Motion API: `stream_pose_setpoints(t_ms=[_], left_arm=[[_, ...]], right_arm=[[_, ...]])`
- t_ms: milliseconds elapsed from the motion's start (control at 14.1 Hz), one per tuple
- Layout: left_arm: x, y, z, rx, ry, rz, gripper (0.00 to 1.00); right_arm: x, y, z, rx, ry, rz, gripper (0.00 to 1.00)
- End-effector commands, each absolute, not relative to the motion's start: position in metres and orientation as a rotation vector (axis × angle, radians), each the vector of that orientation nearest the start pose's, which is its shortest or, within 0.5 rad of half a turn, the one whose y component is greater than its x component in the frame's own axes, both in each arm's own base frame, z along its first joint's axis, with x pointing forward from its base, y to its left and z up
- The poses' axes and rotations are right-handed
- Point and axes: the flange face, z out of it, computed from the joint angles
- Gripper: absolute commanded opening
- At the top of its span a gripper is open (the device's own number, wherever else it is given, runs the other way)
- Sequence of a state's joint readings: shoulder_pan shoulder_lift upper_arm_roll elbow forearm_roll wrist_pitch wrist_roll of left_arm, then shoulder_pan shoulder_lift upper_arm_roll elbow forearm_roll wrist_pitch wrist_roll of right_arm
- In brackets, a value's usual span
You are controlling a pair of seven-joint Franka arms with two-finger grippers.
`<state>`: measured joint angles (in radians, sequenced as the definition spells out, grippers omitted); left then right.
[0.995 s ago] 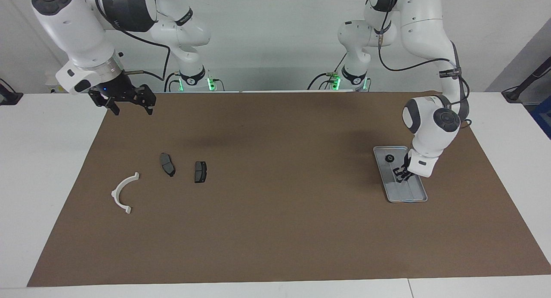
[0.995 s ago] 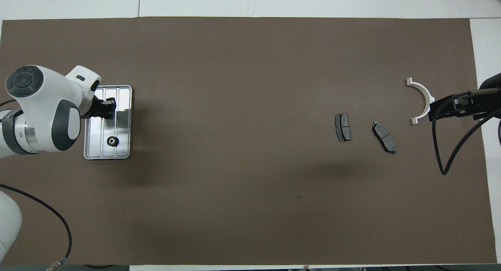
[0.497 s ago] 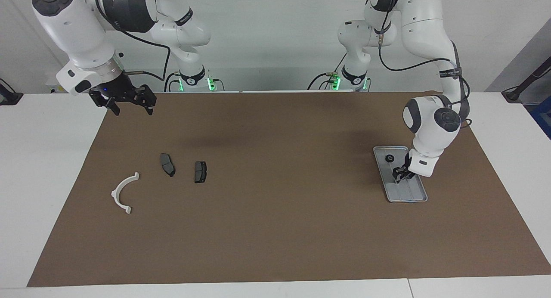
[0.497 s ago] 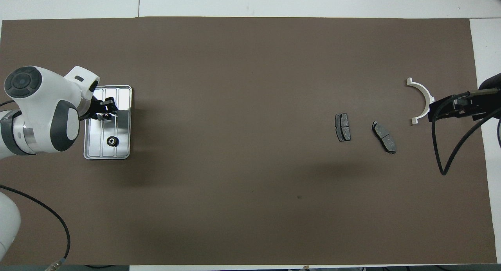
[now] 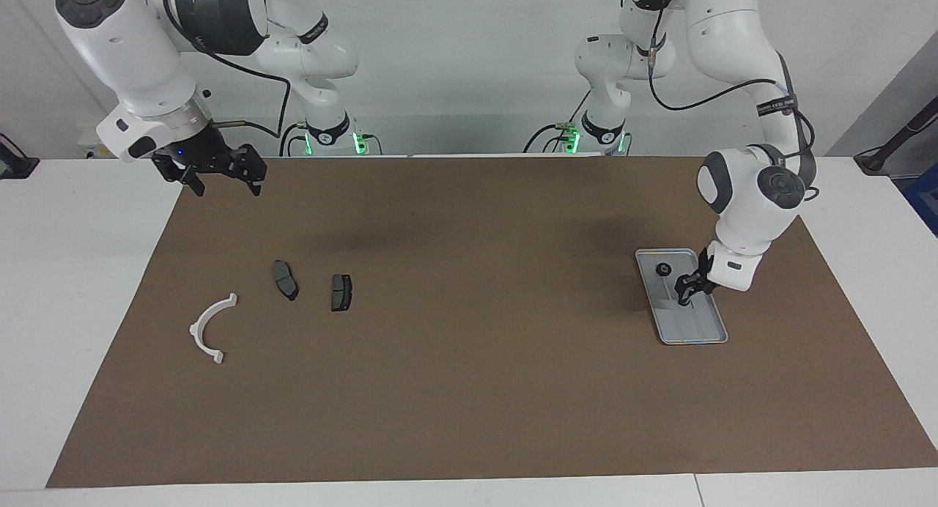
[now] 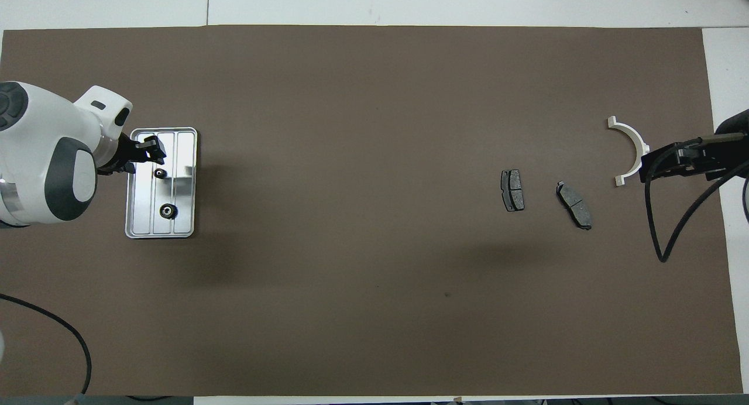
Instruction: Pick bearing gear from pile to tray
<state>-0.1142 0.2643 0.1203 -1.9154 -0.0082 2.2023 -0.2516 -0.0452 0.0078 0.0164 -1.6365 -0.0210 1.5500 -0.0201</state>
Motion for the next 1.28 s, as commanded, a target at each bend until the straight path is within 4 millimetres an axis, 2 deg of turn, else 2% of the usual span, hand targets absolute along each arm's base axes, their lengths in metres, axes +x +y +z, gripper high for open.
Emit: stream_pose_setpoints(t_ms=[0,71,213,355,568,781,852,1066,1208], left_arm=[[0.605,0.012,0.399,-3.123,-0.444,-0.056,0.62],[0.601,0.013,0.412,-3.127,-0.45,-0.065,0.66],[0.59,0.014,0.442,-3.134,-0.451,-0.073,1.0],[0.584,0.011,0.47,-3.142,-0.435,-0.081,1.0],[0.582,0.002,0.515,-3.145,-0.406,-0.005,1.0],[0.564,-0.002,0.552,-3.152,-0.392,0.019,1.0],[0.56,-0.007,0.556,-3.152,-0.374,0.036,1.0],[0.556,-0.008,0.55,-3.154,-0.365,0.048,1.0],[0.558,-0.011,0.554,-3.155,-0.35,0.036,1.0]], right_arm=[[0.544,-0.018,0.589,-3.162,0.035,0.137,1.0],[0.544,-0.018,0.588,-3.162,0.033,0.139,1.0],[0.544,-0.018,0.589,-3.162,0.033,0.137,1.0],[0.544,-0.018,0.589,-3.162,0.033,0.137,1.0],[0.544,-0.018,0.588,-3.162,0.033,0.139,1.0],[0.544,-0.018,0.588,-3.162,0.035,0.139,1.0],[0.544,-0.018,0.588,-3.162,0.033,0.139,1.0],[0.544,-0.018,0.588,-3.16,0.033,0.139,1.0],[0.544,-0.018,0.588,-3.16,0.033,0.139,1.0]])
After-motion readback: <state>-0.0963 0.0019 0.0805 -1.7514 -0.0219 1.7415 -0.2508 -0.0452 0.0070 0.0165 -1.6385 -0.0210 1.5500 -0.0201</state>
